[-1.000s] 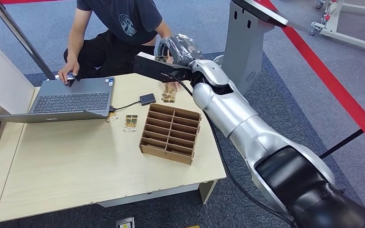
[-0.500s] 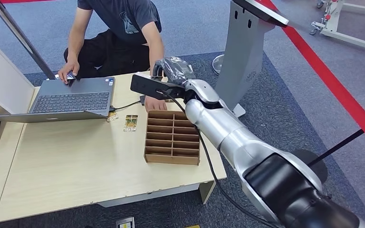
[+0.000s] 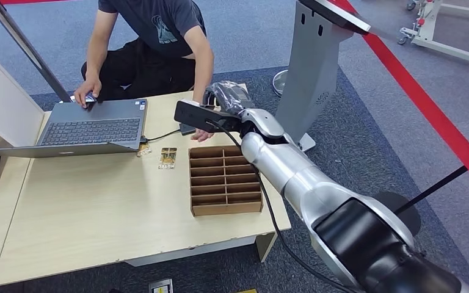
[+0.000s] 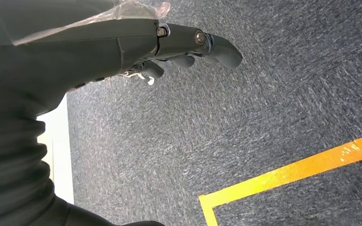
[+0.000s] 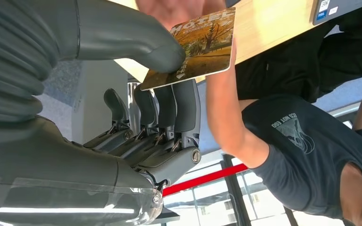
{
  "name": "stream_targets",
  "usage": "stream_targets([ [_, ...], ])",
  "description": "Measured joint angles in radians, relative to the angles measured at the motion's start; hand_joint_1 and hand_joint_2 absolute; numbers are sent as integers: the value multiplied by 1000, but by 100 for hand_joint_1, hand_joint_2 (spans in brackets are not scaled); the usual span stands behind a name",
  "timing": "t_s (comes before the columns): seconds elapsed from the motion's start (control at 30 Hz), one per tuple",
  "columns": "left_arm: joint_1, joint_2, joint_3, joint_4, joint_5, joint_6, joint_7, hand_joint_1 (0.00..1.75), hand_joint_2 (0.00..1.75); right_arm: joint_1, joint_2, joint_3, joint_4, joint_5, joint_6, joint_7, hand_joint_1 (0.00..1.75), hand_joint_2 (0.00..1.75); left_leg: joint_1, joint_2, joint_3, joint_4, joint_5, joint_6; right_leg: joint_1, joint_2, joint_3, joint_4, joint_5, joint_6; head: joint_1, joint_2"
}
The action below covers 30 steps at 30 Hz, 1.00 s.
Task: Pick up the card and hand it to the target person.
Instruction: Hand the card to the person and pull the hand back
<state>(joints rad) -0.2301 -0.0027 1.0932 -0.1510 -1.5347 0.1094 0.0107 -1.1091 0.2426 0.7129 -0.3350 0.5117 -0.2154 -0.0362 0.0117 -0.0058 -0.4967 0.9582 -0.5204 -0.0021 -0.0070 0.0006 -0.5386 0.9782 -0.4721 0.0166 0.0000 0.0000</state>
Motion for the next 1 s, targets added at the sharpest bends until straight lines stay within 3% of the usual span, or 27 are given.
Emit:
stream_targets([
  [0.1,3,1,-16,-2,-17,8,7,0,175,5,0,2,2,-2,6,3,131,175,0,0,0,0,0,0,0,0,0,0,0,0,0,0],
  [0.23,5,3,0,3,0,5,3,0,175,13,-3,2,-10,-11,0,-8,0,175,0,0,0,0,-1,0,0,0,0,0,-1,0,0,0],
  [0.37,16,3,11,0,9,-10,-3,0,0,21,-17,-29,-63,-68,-32,-66,0,175,0,0,0,0,0,0,0,0,0,0,0,0,0,0],
  [0.47,26,3,17,0,15,4,-6,0,0,41,-45,-60,-149,-135,-31,-112,0,175,0,0,0,0,-1,0,0,0,0,0,0,0,0,0],
  [0.53,39,2,26,0,25,7,-12,0,0,94,-96,-84,-301,-223,9,-139,0,175,0,0,0,0,0,0,0,0,0,0,0,0,0,0],
  [0.7,73,6,49,0,46,13,-26,0,0,336,-343,-107,-869,-512,208,-56,0,175,1,-5,0,0,0,1,1,-5,3,-3,-1,1,0,0],
  [0.87,91,9,71,2,65,22,-45,0,0,557,-526,-166,-1107,-746,371,11,0,175,1,-11,0,0,0,2,3,-11,6,-5,-2,2,0,0],
  [1.0,86,15,66,2,57,23,-45,0,0,760,-646,-204,-1249,-793,403,83,0,175,0,-14,1,0,-2,2,3,-13,7,-7,-3,2,0,0],
])
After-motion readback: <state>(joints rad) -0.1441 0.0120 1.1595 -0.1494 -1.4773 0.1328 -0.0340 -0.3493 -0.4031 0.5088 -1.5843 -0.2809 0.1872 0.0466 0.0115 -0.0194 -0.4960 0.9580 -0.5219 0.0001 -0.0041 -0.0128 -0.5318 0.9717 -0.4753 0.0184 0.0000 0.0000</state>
